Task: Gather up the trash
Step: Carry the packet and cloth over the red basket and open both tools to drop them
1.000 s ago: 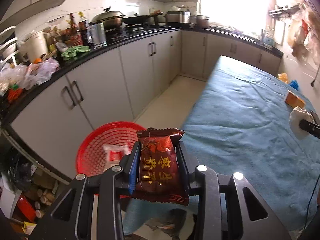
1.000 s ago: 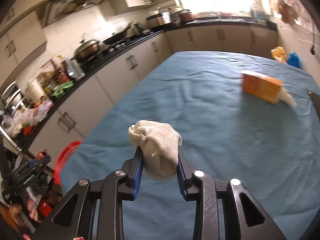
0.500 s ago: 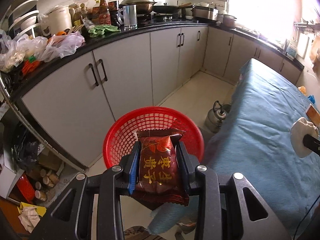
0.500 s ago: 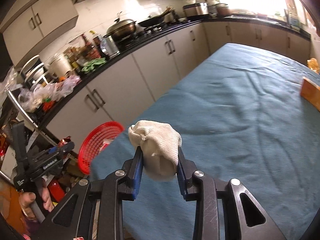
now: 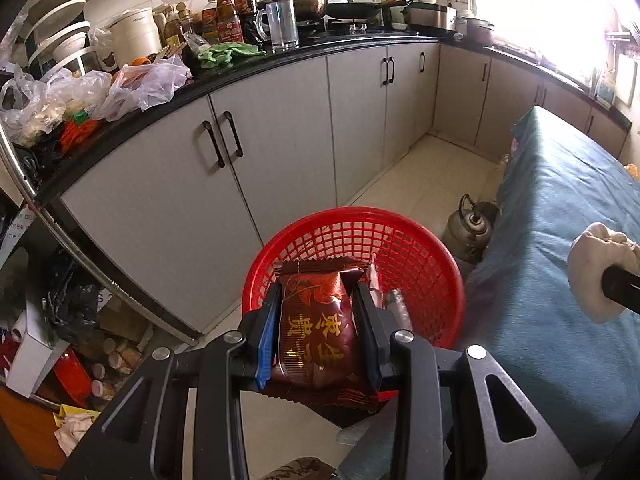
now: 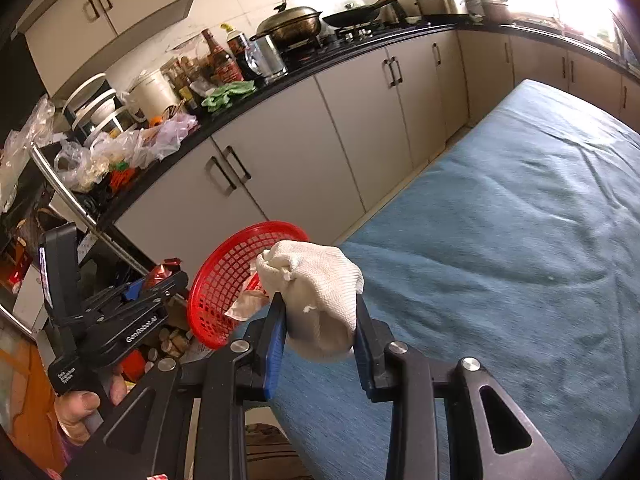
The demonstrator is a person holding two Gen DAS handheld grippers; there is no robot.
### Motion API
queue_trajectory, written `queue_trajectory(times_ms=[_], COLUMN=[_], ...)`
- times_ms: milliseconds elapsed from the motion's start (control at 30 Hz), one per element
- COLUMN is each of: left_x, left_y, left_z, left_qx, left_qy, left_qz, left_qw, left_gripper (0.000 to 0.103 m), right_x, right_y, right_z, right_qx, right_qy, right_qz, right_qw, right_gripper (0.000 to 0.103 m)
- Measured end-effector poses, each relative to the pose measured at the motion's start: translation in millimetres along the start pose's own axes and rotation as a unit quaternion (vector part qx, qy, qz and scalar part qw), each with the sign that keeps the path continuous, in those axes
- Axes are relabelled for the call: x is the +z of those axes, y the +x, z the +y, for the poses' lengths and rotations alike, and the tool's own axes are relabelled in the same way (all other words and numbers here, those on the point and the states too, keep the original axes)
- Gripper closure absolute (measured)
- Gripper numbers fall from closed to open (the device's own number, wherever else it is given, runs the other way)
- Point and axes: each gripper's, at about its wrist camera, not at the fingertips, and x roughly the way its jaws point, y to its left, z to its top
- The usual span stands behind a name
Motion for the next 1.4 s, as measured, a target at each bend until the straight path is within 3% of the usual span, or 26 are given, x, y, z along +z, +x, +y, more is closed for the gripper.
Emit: queue_trajectory(times_ms=[833,1300,1400], left_x=[5.5,16.2,16.4], left_y=[44.1,79.8,78.6], left_z=[15.7,35.2,38.4], left_qx=[-0.017,-0.107,-0.118], left_qy=[-0.023,-0.093,-0.101], left_qz=[0.041,0.070,0.068], left_qw=[0.9988,0.9874,0.9855], left_gripper=[0.069,0.068,0.058], right_x=[29.7,51.6,52.3], right_y=[55.4,117.6,127.1], right_z=[31.4,27.5,28.4], right_qx=[0.024,0.052,0.050], right_qy=[-0.035,0.003,0.006], right_qz=[0.042,0.091,0.097], right_qw=[0.998,0.995,0.994], right_gripper=[0.070,0.069,0.066])
